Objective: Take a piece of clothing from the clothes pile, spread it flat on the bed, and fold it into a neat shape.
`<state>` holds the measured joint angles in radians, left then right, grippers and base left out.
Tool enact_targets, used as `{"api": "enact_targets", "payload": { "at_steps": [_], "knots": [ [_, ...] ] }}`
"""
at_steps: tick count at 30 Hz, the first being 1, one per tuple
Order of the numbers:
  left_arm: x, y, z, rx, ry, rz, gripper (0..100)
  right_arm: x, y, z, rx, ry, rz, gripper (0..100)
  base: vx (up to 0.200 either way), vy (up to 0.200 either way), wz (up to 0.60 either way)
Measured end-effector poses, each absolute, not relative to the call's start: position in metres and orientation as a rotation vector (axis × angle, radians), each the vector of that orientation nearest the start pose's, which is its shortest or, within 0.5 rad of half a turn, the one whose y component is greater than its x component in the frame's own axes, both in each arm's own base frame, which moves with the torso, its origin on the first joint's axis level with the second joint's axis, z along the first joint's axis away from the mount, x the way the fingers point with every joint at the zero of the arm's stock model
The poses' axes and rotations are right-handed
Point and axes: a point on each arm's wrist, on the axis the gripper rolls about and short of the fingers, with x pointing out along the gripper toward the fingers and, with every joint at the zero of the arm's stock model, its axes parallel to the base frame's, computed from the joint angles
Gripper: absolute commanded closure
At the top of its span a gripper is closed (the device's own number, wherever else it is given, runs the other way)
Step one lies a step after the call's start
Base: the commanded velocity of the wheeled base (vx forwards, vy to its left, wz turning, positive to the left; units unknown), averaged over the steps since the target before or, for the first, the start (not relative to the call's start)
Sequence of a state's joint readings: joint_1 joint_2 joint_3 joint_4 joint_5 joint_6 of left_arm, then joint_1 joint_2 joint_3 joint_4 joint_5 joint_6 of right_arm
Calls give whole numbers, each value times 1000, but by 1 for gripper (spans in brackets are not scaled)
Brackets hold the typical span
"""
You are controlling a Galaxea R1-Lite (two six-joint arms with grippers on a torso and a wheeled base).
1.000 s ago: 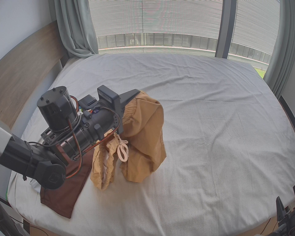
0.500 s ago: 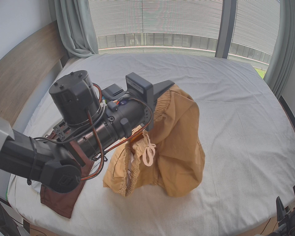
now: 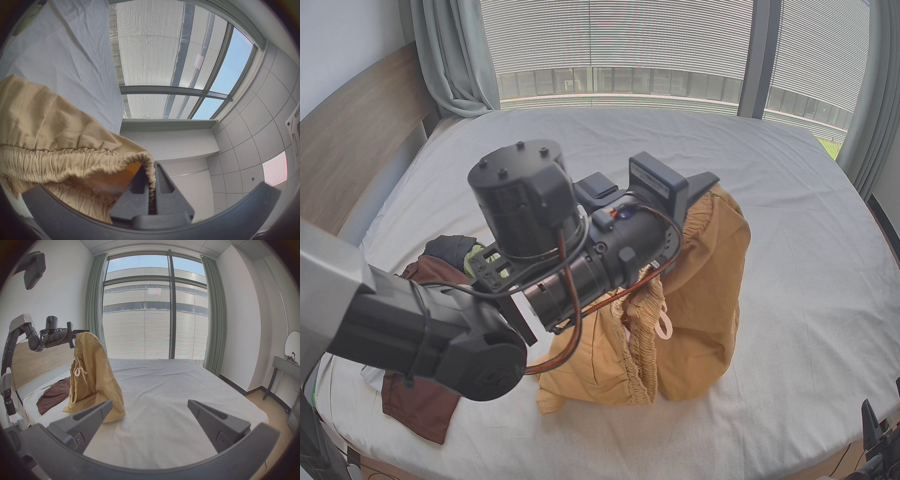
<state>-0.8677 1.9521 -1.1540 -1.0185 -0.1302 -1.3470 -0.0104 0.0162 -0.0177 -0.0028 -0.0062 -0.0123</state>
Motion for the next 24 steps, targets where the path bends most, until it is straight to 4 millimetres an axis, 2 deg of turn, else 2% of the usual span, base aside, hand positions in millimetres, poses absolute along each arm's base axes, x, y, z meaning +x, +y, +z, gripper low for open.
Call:
{"api": "enact_targets", "payload": {
  "at_steps": [9,14,19,24],
  "knots": [
    [237,-327,234,-1352,570,-1036,100,-23,0,81,-11,-4,-17,0,0,0,0],
    [228,-336,248,-1426,598,-1074,100,-23,0,81,-12,-4,-17,0,0,0,0],
    [224,-333,265,-1488,573,-1094,100,-23,0,81,-12,-4,-19,0,0,0,0],
    [231,-321,269,-1498,548,-1069,100,-23,0,81,-12,-4,-18,0,0,0,0]
  ]
}}
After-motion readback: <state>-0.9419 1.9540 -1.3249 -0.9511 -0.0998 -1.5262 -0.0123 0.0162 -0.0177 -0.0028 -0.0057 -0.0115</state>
